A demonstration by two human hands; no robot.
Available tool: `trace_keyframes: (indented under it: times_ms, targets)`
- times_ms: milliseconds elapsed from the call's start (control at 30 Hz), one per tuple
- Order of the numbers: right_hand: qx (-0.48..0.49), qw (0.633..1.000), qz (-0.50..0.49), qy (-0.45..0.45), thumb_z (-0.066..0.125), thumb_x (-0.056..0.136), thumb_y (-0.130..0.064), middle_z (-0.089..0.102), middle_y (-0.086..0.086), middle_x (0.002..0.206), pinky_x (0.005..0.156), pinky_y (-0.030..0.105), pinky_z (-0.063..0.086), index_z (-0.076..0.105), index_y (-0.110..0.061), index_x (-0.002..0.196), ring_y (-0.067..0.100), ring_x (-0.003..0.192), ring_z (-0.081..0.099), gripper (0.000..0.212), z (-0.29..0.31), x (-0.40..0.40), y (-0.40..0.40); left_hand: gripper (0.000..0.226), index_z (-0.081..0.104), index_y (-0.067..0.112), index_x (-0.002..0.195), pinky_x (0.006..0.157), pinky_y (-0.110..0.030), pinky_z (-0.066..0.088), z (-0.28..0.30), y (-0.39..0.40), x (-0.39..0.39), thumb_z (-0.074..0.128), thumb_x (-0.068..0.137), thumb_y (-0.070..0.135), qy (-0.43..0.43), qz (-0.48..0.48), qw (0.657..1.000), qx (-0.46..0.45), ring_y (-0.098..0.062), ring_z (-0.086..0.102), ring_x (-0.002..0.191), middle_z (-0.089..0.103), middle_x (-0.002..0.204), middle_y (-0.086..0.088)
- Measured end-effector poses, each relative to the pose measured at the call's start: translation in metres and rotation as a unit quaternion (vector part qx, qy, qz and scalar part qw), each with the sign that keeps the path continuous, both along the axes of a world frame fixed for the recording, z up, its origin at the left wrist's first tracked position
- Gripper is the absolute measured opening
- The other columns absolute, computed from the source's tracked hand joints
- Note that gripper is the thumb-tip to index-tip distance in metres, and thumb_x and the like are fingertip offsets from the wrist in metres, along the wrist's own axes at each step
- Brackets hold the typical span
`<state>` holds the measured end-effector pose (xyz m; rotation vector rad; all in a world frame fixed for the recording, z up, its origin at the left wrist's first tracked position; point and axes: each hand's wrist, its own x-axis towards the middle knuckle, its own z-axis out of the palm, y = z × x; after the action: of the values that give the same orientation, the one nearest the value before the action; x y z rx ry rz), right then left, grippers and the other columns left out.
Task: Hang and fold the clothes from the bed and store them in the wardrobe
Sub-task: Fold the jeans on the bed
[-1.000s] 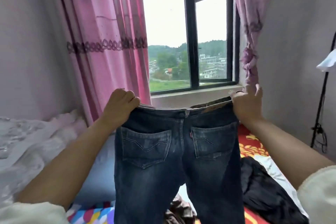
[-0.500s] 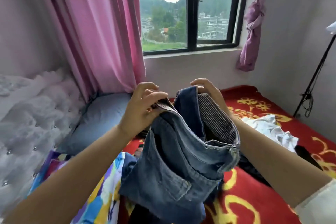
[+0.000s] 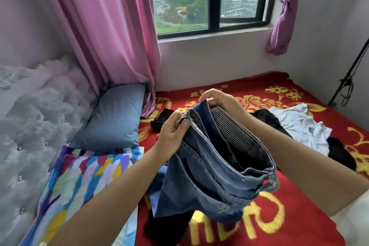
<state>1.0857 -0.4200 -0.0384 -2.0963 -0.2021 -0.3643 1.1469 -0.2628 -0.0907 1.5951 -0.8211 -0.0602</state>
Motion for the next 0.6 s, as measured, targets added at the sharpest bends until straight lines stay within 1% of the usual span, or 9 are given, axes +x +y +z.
trace_keyframes:
  times_ms: [67, 133, 200, 300, 367, 433, 467, 533, 600]
  targets:
    - [-0.045, 0.998, 0.006, 0.039, 0.043, 0.084, 0.013, 0.067, -0.003, 0.093, 0.079, 0.021, 0.048, 0.060, -0.012, 0.105, 0.008, 0.086, 0.063, 0.038, 0.005, -0.005, -0.008, 0.019, 0.038, 0.015, 0.068, 0.058, -0.009, 0.035, -0.005, 0.002, 0.003, 0.046, 0.084, 0.021, -0.019, 0.043, 0.999, 0.006, 0.006, 0.039, 0.055, 0.036, 0.066, 0.003]
    - [-0.118, 0.993, -0.003, 0.010, 0.052, 0.081, 0.018, 0.062, -0.006, 0.104, 0.085, 0.020, 0.047, 0.048, -0.023, 0.119, 0.000, 0.093, 0.060, 0.056, 0.010, -0.016, -0.028, 0.028, 0.036, 0.017, 0.066, 0.058, -0.011, 0.034, -0.009, 0.006, 0.010, 0.049, 0.091, 0.016, -0.028, 0.097, 0.995, 0.011, 0.003, 0.037, 0.056, 0.035, 0.065, 0.003]
    - [-0.092, 0.996, -0.001, -0.002, 0.054, 0.084, 0.010, 0.062, -0.010, 0.100, 0.085, 0.018, 0.048, 0.048, -0.031, 0.109, -0.010, 0.091, 0.058, 0.048, 0.019, -0.034, -0.041, 0.034, 0.034, 0.019, 0.065, 0.058, -0.012, 0.033, -0.007, 0.013, 0.021, 0.047, 0.095, 0.011, -0.041, 0.153, 0.987, 0.015, -0.001, 0.034, 0.058, 0.034, 0.064, 0.003]
    - [-0.064, 0.998, 0.004, 0.013, 0.053, 0.086, -0.015, 0.061, -0.010, 0.105, 0.086, 0.007, 0.042, 0.060, -0.032, 0.093, -0.013, 0.094, 0.055, 0.020, 0.019, -0.051, -0.045, 0.036, 0.030, 0.021, 0.065, 0.057, -0.013, 0.031, 0.000, 0.015, 0.030, 0.043, 0.096, 0.009, -0.070, 0.201, 0.977, 0.023, -0.005, 0.032, 0.059, 0.032, 0.063, 0.004]
    - [-0.122, 0.990, -0.006, 0.065, 0.053, 0.092, -0.015, 0.057, -0.005, 0.118, 0.085, 0.000, 0.033, 0.067, -0.023, 0.096, -0.009, 0.106, 0.050, 0.017, 0.013, -0.057, -0.036, 0.038, 0.027, 0.021, 0.064, 0.056, -0.013, 0.031, 0.001, 0.012, 0.028, 0.043, 0.096, 0.006, -0.094, 0.206, 0.974, 0.026, -0.005, 0.031, 0.058, 0.029, 0.062, 0.005]
    - [-0.196, 0.970, -0.046, 0.140, 0.052, 0.093, -0.016, 0.052, -0.004, 0.125, 0.086, 0.006, 0.030, 0.070, -0.012, 0.101, 0.001, 0.121, 0.042, 0.020, 0.002, -0.054, -0.030, 0.041, 0.025, 0.022, 0.064, 0.057, -0.011, 0.032, -0.001, 0.011, 0.022, 0.044, 0.095, 0.004, -0.123, 0.203, 0.971, 0.021, 0.002, 0.034, 0.055, 0.027, 0.061, 0.005]
    - [-0.212, 0.959, -0.074, 0.173, 0.051, 0.093, -0.018, 0.055, -0.002, 0.123, 0.087, 0.014, 0.031, 0.069, -0.009, 0.101, 0.007, 0.121, 0.044, 0.022, -0.003, -0.052, -0.028, 0.039, 0.025, 0.023, 0.064, 0.057, -0.009, 0.033, -0.004, 0.010, 0.017, 0.045, 0.094, 0.006, -0.138, 0.197, 0.971, 0.017, 0.006, 0.035, 0.054, 0.027, 0.061, 0.006]
    - [-0.203, 0.939, -0.105, 0.258, 0.051, 0.092, -0.021, 0.063, 0.006, 0.097, 0.073, 0.026, 0.040, 0.067, -0.003, 0.095, 0.018, 0.095, 0.057, 0.025, -0.012, -0.046, -0.026, 0.029, 0.025, 0.025, 0.065, 0.058, -0.007, 0.033, -0.011, 0.010, 0.012, 0.042, 0.088, 0.017, -0.154, 0.199, 0.968, 0.014, 0.010, 0.037, 0.054, 0.028, 0.061, 0.007]
    - [-0.160, 0.916, -0.101, 0.354, 0.056, 0.089, -0.029, 0.057, 0.005, 0.077, 0.060, 0.027, 0.038, 0.065, -0.001, 0.089, 0.017, 0.072, 0.052, 0.030, -0.024, -0.044, -0.026, 0.024, 0.026, 0.026, 0.066, 0.058, -0.005, 0.033, -0.018, 0.008, 0.005, 0.042, 0.085, 0.027, -0.163, 0.196, 0.967, 0.006, 0.011, 0.040, 0.057, 0.031, 0.061, 0.008]
